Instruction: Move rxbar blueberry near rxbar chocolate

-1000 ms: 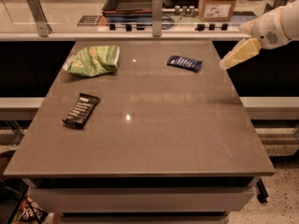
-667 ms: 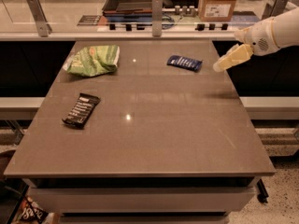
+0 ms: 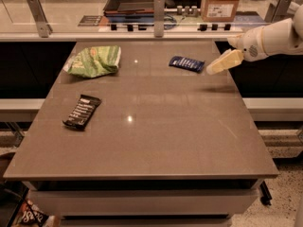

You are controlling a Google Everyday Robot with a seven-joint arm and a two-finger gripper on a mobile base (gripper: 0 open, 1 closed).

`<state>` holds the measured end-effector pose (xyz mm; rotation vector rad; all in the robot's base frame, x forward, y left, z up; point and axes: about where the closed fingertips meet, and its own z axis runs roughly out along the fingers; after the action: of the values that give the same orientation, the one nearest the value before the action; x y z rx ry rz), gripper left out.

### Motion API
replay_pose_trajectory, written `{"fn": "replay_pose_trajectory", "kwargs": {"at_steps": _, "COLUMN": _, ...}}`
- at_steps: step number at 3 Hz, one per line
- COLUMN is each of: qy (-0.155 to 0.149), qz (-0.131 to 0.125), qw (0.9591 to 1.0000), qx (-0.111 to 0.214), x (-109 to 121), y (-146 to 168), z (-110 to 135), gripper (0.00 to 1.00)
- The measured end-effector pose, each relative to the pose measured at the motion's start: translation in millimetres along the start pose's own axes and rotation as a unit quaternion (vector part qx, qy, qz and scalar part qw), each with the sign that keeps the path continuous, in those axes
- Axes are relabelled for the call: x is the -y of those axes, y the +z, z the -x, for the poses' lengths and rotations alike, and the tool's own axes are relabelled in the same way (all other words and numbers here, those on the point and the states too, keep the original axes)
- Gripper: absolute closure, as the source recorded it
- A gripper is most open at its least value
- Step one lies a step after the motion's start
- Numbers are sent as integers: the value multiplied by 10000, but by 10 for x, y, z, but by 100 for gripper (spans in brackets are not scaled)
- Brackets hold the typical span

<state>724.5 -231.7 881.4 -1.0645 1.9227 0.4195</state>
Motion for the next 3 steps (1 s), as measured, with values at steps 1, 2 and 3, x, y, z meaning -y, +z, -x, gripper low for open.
{"fn": "replay_pose_trajectory", "kwargs": {"at_steps": 1, "qy": 7, "qz": 11, "qw": 10000, "qx": 48, "x": 44, "y": 255, "z": -30, "gripper": 0}}
{"fn": "replay_pose_trajectory", "kwargs": {"at_steps": 2, "qy": -9, "qz": 38, "qw": 10000, "qx": 23, "x": 65, "y": 478, "z": -44, "gripper": 0}}
{"fn": "replay_pose_trajectory", "kwargs": {"at_steps": 3, "qy": 35, "qz": 104, "qw": 9999, "qx": -2, "x": 71, "y": 667, "z": -64, "gripper": 0}}
